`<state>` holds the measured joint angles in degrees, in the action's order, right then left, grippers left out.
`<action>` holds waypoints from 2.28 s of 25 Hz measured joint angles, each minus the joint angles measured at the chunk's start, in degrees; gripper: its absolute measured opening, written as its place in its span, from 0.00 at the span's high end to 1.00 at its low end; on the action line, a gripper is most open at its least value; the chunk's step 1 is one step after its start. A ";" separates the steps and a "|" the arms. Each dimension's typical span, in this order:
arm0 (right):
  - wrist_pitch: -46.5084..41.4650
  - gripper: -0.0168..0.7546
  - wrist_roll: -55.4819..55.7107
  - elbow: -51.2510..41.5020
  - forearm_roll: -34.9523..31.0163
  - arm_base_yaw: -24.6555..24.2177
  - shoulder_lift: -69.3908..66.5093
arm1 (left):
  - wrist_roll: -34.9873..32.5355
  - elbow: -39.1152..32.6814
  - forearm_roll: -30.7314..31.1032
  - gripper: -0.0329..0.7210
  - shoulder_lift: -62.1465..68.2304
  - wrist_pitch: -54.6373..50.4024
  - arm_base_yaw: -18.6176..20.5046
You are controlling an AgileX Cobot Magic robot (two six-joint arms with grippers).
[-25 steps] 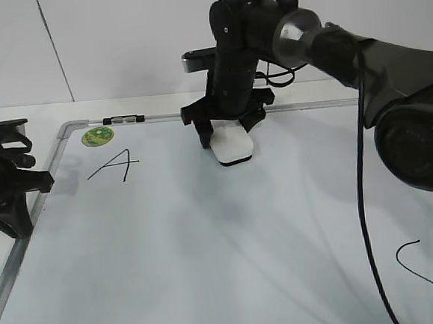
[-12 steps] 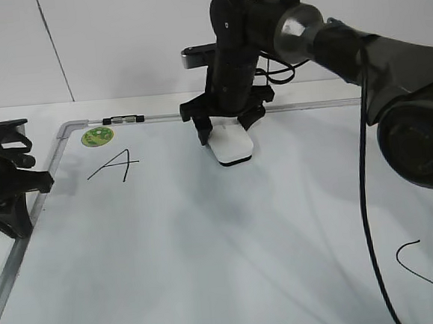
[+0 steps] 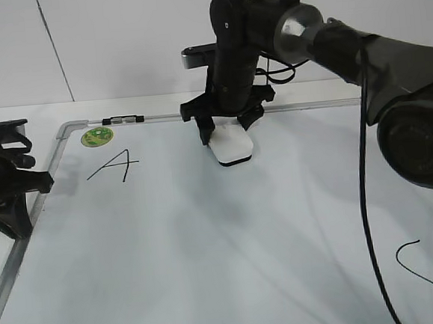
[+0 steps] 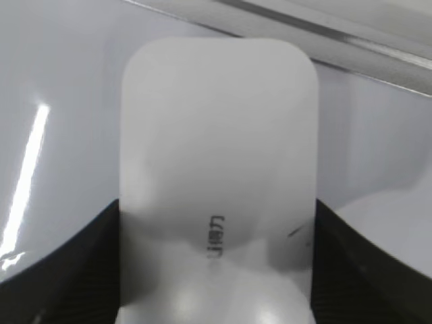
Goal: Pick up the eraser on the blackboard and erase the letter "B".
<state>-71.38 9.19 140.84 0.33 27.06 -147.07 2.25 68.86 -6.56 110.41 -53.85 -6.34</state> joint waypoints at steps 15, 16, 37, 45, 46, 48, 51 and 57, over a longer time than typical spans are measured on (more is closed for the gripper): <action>-0.10 0.28 -3.95 -5.07 -1.11 2.30 2.97 | 0.00 0.00 0.00 0.91 0.00 -0.40 0.00; -0.10 0.28 -3.95 -5.07 -0.33 2.43 2.97 | 0.00 0.00 0.00 0.91 0.00 -0.40 0.00; 1.56 0.28 -4.42 -9.11 4.86 -4.71 4.98 | 0.00 0.00 0.23 0.91 0.00 -0.40 0.00; 1.45 0.28 -4.42 -9.11 -2.53 -2.34 4.98 | 0.00 0.00 0.23 0.91 0.00 -0.75 0.00; 1.45 0.28 -4.42 -9.11 -2.95 -0.90 4.98 | 0.00 0.00 0.23 0.91 0.00 -0.75 0.00; 1.35 0.28 -4.42 -9.11 -3.43 1.82 4.98 | 0.00 0.00 0.23 0.91 0.00 -0.88 0.00; 1.35 0.28 -4.42 -9.11 -4.10 4.52 4.98 | 0.00 0.00 0.23 0.91 0.00 -0.91 0.00; 1.33 0.28 -4.52 -9.11 -2.57 4.75 4.98 | 0.00 0.00 0.23 0.91 0.00 -1.00 0.00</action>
<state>-70.06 4.67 131.72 -2.25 31.81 -142.09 2.25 68.86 -6.33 110.41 -54.85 -6.34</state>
